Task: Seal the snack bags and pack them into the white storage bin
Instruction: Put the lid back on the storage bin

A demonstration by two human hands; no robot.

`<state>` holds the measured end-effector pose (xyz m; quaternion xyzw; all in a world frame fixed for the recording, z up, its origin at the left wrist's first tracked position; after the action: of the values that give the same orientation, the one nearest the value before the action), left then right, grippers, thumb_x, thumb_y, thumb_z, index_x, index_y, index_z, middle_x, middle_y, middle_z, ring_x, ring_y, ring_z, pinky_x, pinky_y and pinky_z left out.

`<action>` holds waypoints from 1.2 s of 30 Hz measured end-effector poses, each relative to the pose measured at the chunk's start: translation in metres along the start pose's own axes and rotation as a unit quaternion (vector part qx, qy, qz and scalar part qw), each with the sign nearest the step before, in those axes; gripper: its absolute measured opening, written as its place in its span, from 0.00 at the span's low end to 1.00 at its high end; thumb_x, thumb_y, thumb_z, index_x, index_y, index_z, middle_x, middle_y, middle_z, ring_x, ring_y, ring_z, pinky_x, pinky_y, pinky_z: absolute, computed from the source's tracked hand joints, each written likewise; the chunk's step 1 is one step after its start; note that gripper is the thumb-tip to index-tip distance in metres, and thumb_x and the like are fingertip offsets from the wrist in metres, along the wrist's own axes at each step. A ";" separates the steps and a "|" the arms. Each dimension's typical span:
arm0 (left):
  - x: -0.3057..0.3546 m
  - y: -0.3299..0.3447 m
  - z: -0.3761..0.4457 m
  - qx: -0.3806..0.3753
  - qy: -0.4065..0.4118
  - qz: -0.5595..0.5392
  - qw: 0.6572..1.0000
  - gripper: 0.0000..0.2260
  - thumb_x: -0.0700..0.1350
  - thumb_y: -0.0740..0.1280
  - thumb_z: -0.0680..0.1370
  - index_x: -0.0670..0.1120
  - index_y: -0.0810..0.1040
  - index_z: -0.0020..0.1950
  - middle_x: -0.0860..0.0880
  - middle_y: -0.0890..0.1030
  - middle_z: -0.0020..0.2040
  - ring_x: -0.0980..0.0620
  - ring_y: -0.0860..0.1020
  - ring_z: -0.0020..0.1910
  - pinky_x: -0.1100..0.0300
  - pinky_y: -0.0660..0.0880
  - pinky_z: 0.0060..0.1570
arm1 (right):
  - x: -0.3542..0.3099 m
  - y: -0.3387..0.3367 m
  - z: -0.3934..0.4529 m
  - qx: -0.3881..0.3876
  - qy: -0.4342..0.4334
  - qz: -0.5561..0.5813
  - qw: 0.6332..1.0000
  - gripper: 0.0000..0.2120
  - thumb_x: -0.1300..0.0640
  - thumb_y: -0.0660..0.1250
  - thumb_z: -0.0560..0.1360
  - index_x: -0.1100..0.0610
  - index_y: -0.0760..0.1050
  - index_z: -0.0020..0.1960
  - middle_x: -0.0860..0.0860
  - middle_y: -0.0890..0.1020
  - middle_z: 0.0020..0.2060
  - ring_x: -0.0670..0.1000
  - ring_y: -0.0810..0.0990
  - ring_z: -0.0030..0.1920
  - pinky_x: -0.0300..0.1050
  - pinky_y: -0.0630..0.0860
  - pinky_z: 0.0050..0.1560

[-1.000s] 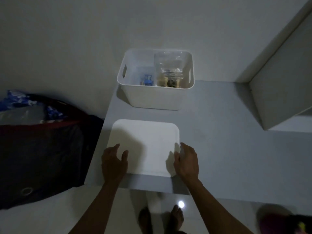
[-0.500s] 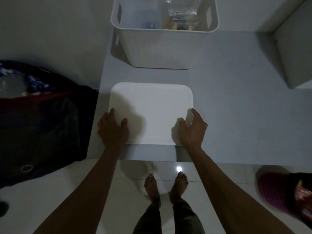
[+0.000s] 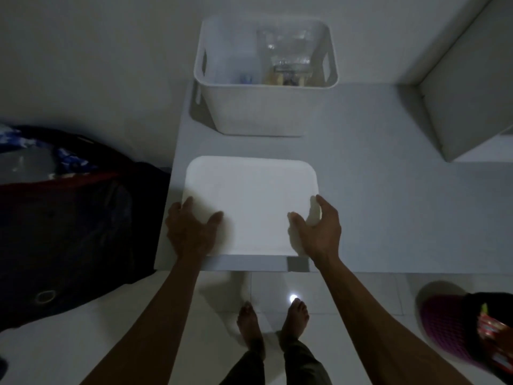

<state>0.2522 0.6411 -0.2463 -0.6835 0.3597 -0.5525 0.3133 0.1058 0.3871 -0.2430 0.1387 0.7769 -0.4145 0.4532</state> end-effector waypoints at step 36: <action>0.250 -0.083 0.178 -0.010 0.063 -0.068 0.996 0.45 0.63 0.78 0.62 0.46 0.69 0.73 0.43 0.64 0.75 0.40 0.64 0.72 0.45 0.66 0.69 | -0.226 -0.052 0.212 0.016 -0.086 -0.012 0.996 0.42 0.44 0.80 0.65 0.59 0.69 0.72 0.54 0.71 0.72 0.55 0.70 0.70 0.50 0.69 0.69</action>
<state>0.4713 0.4829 -0.0796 -0.6733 0.3369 -0.6107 0.2454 0.3241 0.2281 -0.0826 0.1004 0.7301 -0.4426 0.5109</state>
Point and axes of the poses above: each hand's wrist, its own z-axis towards the middle knuckle, its own y-axis out of the palm, x = y × z, the point moved 5 cm from there along z, towards the middle knuckle
